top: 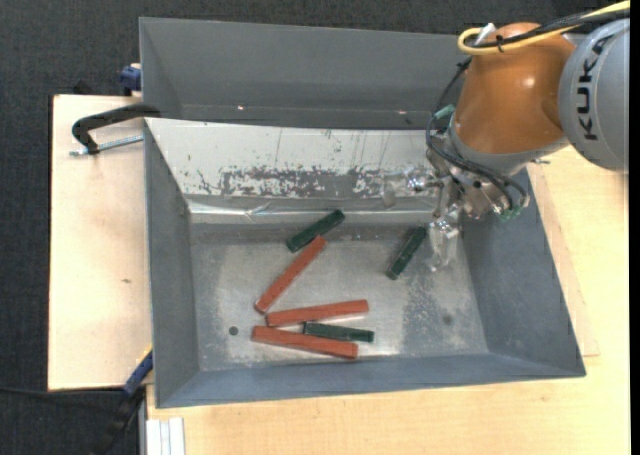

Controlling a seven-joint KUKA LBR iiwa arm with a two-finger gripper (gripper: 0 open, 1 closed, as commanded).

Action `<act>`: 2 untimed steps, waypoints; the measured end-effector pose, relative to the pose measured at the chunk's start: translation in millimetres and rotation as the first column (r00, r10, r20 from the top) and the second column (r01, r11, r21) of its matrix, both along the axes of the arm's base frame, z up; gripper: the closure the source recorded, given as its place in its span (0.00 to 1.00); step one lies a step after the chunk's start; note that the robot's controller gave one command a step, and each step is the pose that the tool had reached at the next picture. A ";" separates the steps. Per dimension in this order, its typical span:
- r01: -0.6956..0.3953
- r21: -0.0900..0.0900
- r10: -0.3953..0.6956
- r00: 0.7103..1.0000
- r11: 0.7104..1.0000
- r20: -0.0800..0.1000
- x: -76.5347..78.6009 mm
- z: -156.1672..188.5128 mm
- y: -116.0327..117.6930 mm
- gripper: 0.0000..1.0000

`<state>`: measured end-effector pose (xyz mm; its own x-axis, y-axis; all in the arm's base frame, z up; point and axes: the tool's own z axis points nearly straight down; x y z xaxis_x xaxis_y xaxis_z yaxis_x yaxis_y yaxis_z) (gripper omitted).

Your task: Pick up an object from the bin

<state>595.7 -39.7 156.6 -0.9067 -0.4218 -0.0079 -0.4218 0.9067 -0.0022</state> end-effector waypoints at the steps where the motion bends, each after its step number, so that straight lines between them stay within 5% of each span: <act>1: -0.367 -0.002 0.367 0.930 0.930 -0.004 -0.9 -61.5 -9.2 0.00; 2: -0.388 0.000 0.388 0.922 0.922 -0.007 -2.2 -85.6 -3.6 1.00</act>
Offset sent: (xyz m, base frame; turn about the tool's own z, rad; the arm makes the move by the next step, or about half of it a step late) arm -0.0031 -0.0050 -0.0866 -0.4000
